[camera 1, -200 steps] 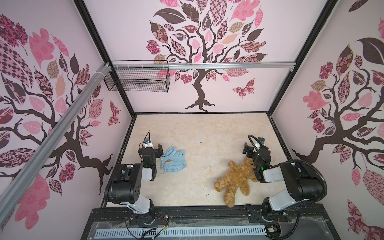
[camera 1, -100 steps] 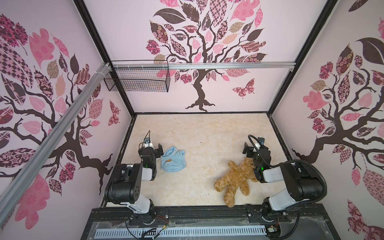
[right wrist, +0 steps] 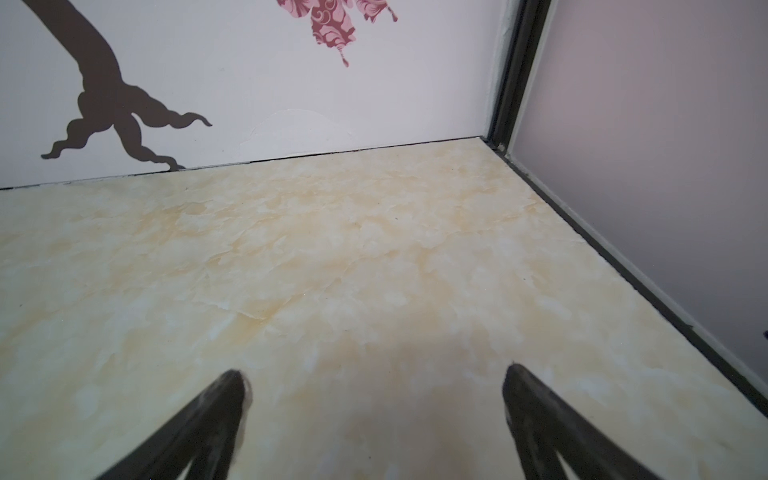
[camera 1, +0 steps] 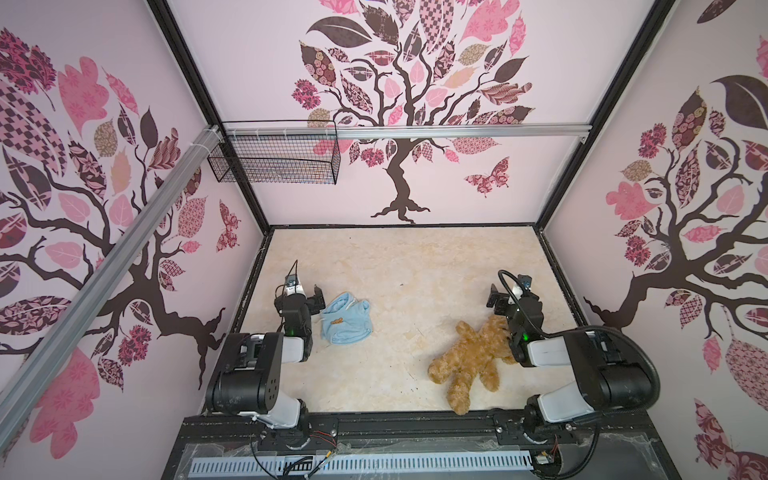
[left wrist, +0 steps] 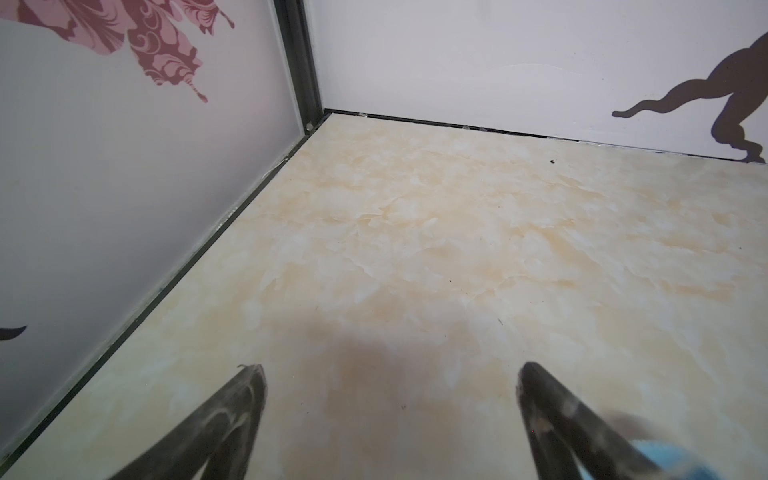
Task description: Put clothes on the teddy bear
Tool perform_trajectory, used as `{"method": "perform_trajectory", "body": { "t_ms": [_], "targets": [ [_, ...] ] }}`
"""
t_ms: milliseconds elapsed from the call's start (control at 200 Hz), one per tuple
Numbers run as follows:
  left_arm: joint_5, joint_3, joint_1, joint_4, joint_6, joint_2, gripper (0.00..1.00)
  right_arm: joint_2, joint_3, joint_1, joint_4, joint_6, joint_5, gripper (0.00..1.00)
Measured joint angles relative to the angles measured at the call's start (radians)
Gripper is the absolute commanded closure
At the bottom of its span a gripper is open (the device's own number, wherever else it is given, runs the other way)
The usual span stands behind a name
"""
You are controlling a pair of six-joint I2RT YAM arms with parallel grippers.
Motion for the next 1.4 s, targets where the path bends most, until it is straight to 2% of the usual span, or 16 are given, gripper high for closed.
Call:
{"method": "perform_trajectory", "body": {
  "t_ms": [130,210,290,395,475,585,680,770,865,1000,1095,1155,1255,1400],
  "targets": [
    [-0.065,0.079,0.003,-0.206,-0.090,-0.148,0.03,-0.207,0.045,0.000,-0.187,0.103,0.111,0.00],
    [-0.062,0.122,0.006,-0.279,-0.156,-0.194,0.03,-0.336,0.077,0.000,-0.300,0.193,0.161,0.00],
    [-0.006,0.138,0.006,-0.330,-0.232,-0.219,0.03,-0.437,0.111,0.000,-0.428,0.301,0.166,0.02],
    [0.110,0.138,-0.020,-0.381,-0.344,-0.224,0.04,-0.499,0.189,-0.001,-0.628,0.423,0.080,0.03],
    [0.198,0.143,-0.097,-0.429,-0.424,-0.225,0.06,-0.515,0.237,-0.001,-0.790,0.472,0.004,0.03],
    [0.320,0.165,-0.256,-0.489,-0.505,-0.235,0.06,-0.568,0.243,0.000,-1.028,0.494,-0.065,0.01],
    [0.378,0.179,-0.407,-0.546,-0.537,-0.271,0.06,-0.637,0.225,0.000,-1.202,0.513,-0.104,0.00],
    [0.415,0.195,-0.513,-0.602,-0.547,-0.296,0.05,-0.679,0.208,0.008,-1.336,0.553,-0.154,0.00],
    [0.446,0.228,-0.577,-0.660,-0.546,-0.289,0.05,-0.681,0.207,0.052,-1.441,0.593,-0.163,0.00],
    [0.468,0.286,-0.656,-0.748,-0.517,-0.266,0.05,-0.680,0.207,0.188,-1.540,0.666,-0.127,0.00],
    [0.484,0.317,-0.693,-0.780,-0.500,-0.253,0.05,-0.677,0.200,0.210,-1.558,0.702,-0.111,0.01],
    [0.501,0.325,-0.702,-0.784,-0.496,-0.243,0.05,-0.674,0.180,0.210,-1.545,0.718,-0.105,0.08],
    [0.547,0.332,-0.705,-0.784,-0.492,-0.217,0.05,-0.659,0.141,0.210,-1.503,0.716,-0.114,0.30],
    [0.657,0.343,-0.707,-0.784,-0.475,-0.165,0.04,-0.625,0.124,0.210,-1.384,0.677,-0.142,0.50]
  ]
}}
